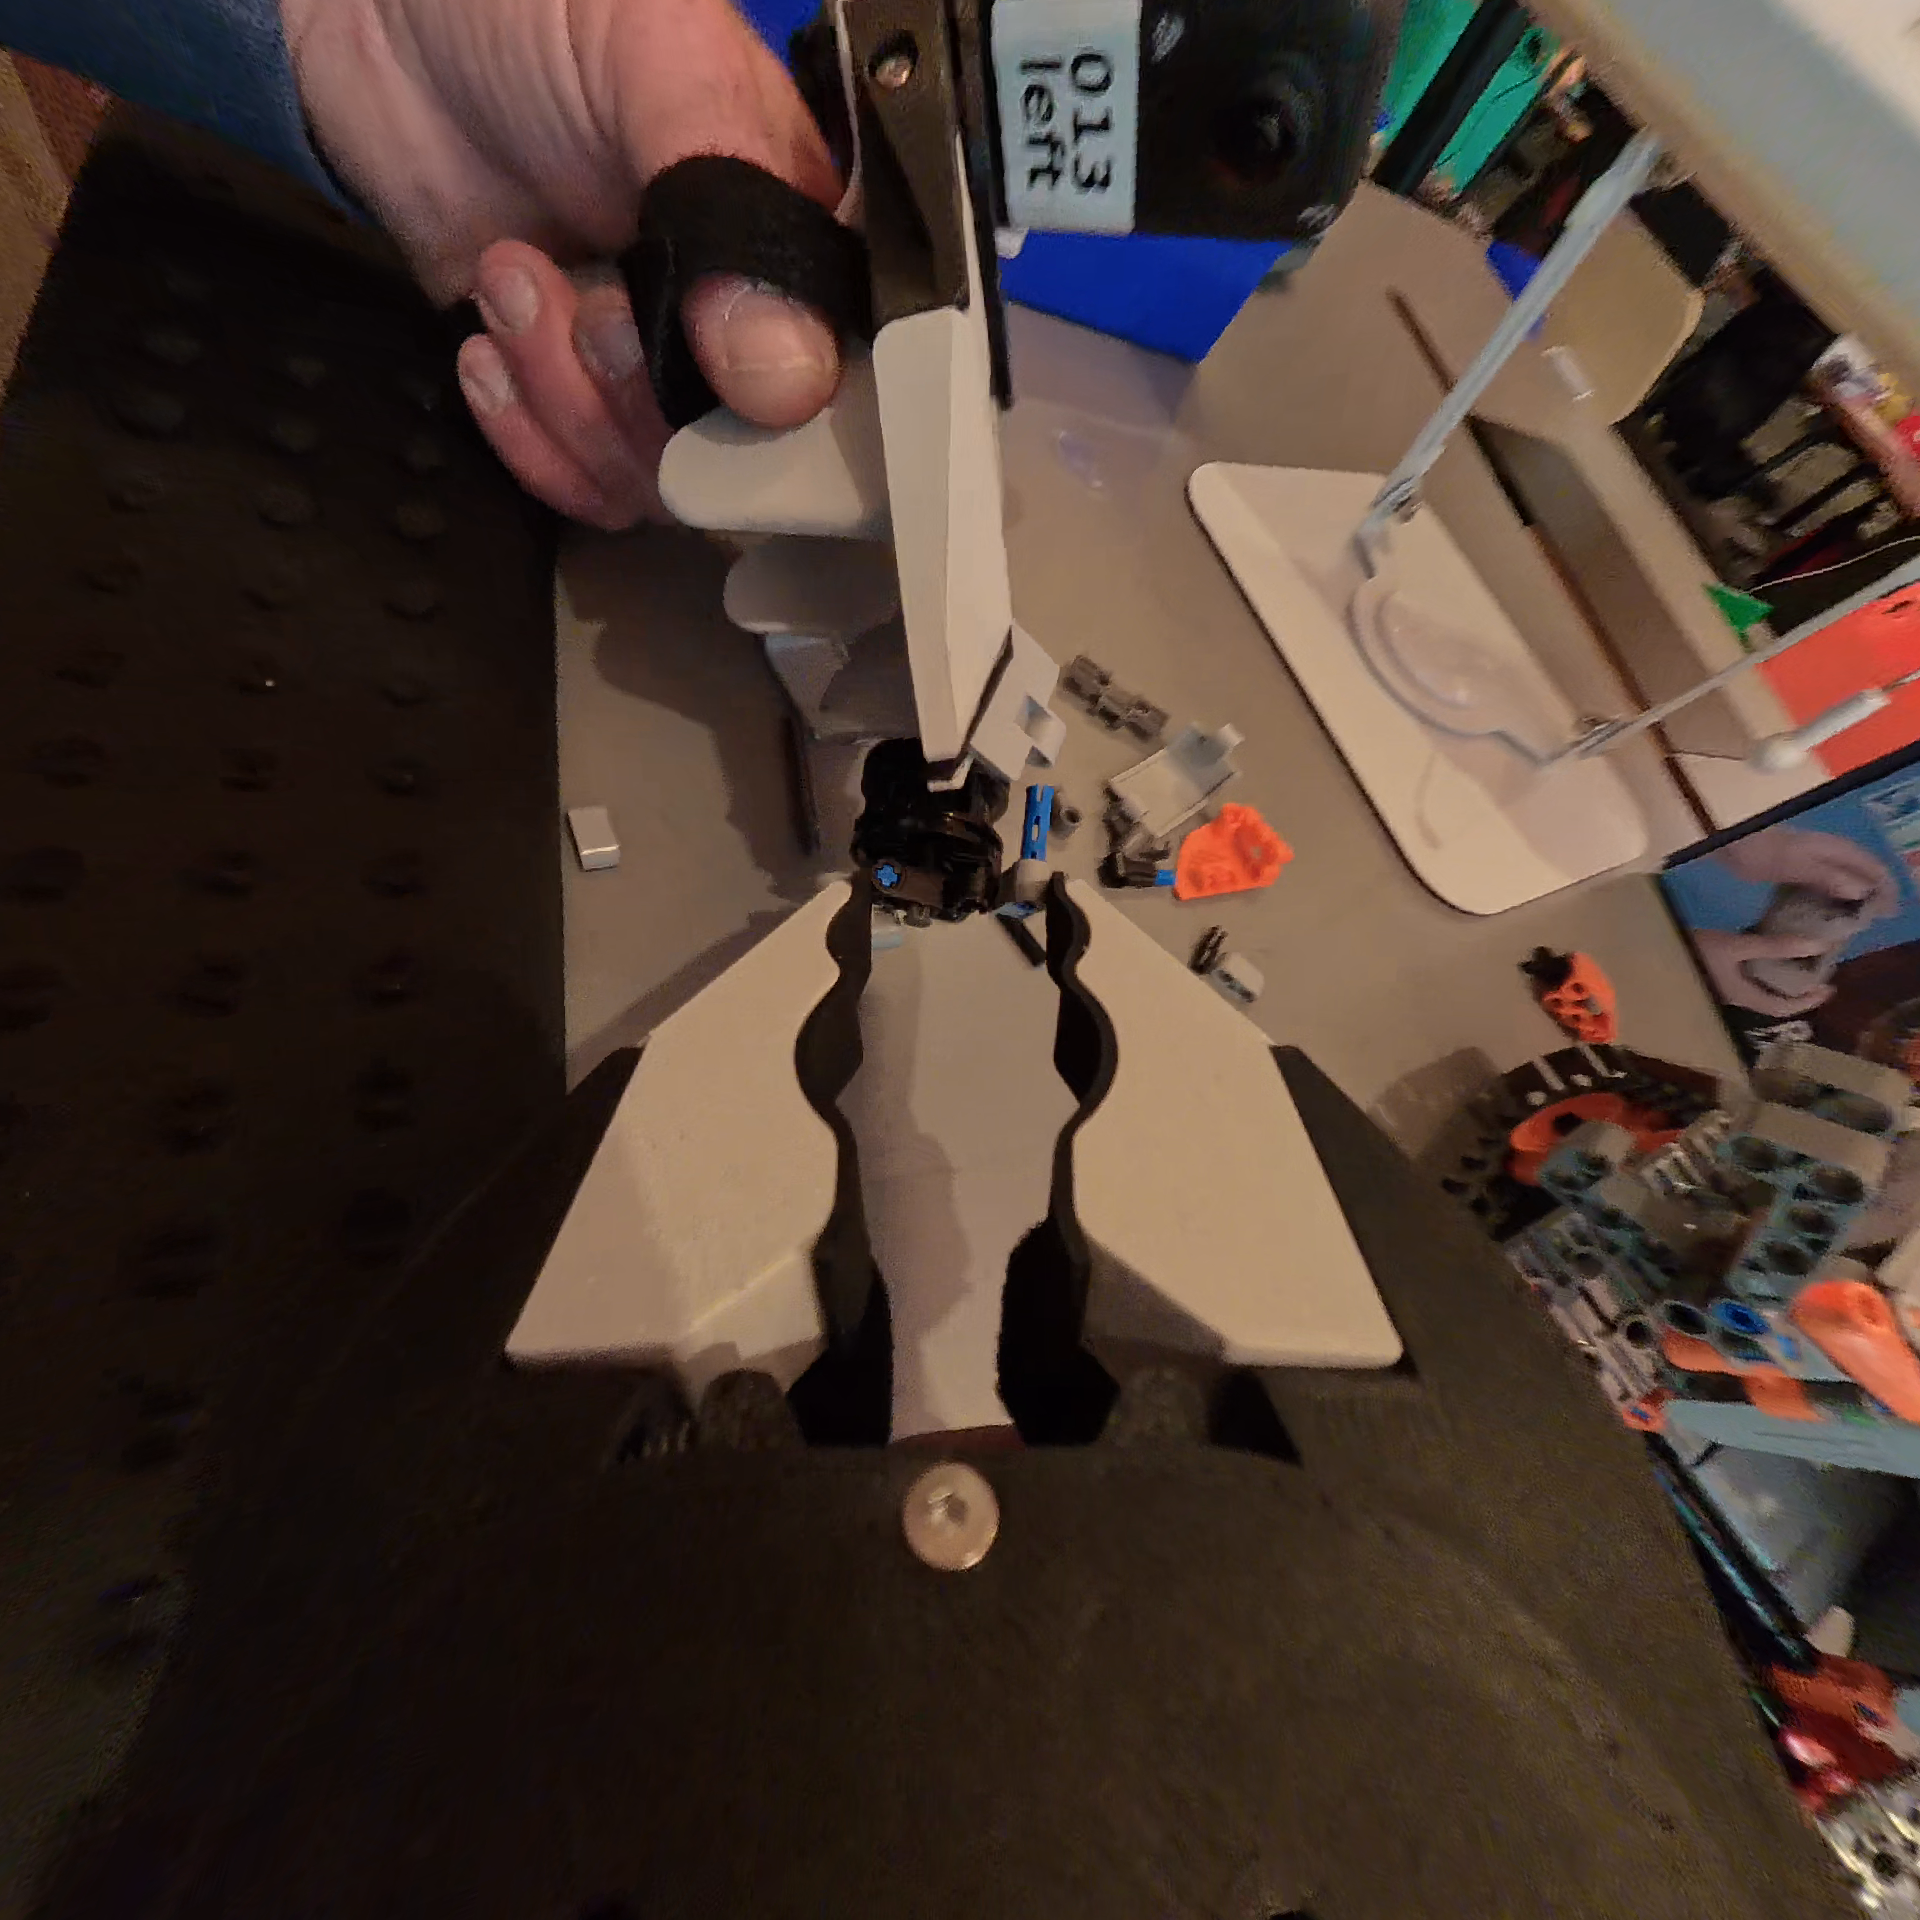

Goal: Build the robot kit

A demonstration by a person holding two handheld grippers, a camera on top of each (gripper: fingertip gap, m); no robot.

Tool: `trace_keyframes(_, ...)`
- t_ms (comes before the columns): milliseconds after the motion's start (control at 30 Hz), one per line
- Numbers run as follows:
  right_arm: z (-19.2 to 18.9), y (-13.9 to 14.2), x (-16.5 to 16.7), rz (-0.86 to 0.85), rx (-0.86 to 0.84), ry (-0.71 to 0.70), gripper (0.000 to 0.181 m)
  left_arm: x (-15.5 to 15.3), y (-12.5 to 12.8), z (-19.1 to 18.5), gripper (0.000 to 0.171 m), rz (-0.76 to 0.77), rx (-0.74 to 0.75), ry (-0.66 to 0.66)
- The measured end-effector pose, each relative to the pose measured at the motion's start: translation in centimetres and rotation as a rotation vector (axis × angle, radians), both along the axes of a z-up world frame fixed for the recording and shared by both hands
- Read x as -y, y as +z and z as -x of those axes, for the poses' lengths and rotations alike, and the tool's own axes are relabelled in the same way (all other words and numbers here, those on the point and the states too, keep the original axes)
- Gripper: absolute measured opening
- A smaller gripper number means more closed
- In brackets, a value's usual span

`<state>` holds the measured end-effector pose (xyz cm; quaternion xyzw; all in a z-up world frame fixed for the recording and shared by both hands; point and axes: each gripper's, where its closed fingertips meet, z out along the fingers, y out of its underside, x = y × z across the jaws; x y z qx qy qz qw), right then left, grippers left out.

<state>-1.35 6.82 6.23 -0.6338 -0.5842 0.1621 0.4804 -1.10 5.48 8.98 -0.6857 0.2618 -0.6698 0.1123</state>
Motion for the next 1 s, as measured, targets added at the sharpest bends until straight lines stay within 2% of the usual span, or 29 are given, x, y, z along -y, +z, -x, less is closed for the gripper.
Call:
trace_keyframes(133,-0.2,0.9,-0.4,-0.110,0.012,-0.037,0.031,-0.8,0.8,-0.2,0.001,0.025,0.057,0.045)
trace_keyframes(367,-0.4,1.7,-0.7,-0.298,0.078,-0.063,0.030,-1.0,0.8,-0.7,0.002,0.071,0.073,0.042)
trace_keyframes(400,-0.4,1.9,-0.5,-0.306,0.069,-0.060,0.026,-1.1,0.8,-0.7,0.002,0.077,0.078,0.049)
trace_keyframes(433,-0.4,2.2,-0.3,-0.318,0.053,-0.044,0.000,-1.2,0.9,-0.7,0.002,0.087,0.094,0.044)
trace_keyframes(500,-0.5,2.6,-0.3,-0.352,0.048,-0.046,0.000,-1.3,1.6,-0.6,0.001,0.104,0.148,0.044)
trace_keyframes(567,-0.5,1.8,-0.2,-0.298,0.058,-0.034,0.000,-1.2,1.2,-0.7,0.001,0.112,0.133,0.031)
trace_keyframes(633,-0.9,2.2,-0.4,-0.295,0.034,-0.036,0.000,-1.0,1.2,-0.7,0.001,0.101,0.121,0.014)
trace_keyframes(667,-1.1,2.2,-0.6,-0.239,0.008,-0.044,0.000,-0.9,0.8,-0.6,0.001,0.078,0.086,0.006)
trace_keyframes(733,-2.2,1.6,-2.0,-0.181,0.011,-0.102,0.000,-1.1,0.6,-0.2,0.001,0.053,0.066,0.013)
trace_keyframes(800,-2.7,0.4,-3.1,-0.013,0.001,-0.151,0.022,-1.7,0.5,0.1,0.001,0.059,0.060,0.042)
trace_keyframes(833,-2.9,-0.4,-3.5,0.084,-0.003,-0.168,0.027,-1.7,0.2,0.2,0.001,0.050,0.046,0.045)
trace_keyframes(1000,-2.8,-2.5,-4.5,0.237,0.034,-0.143,0.027,-2.1,-1.1,0.1,0.002,0.038,-0.026,0.071)
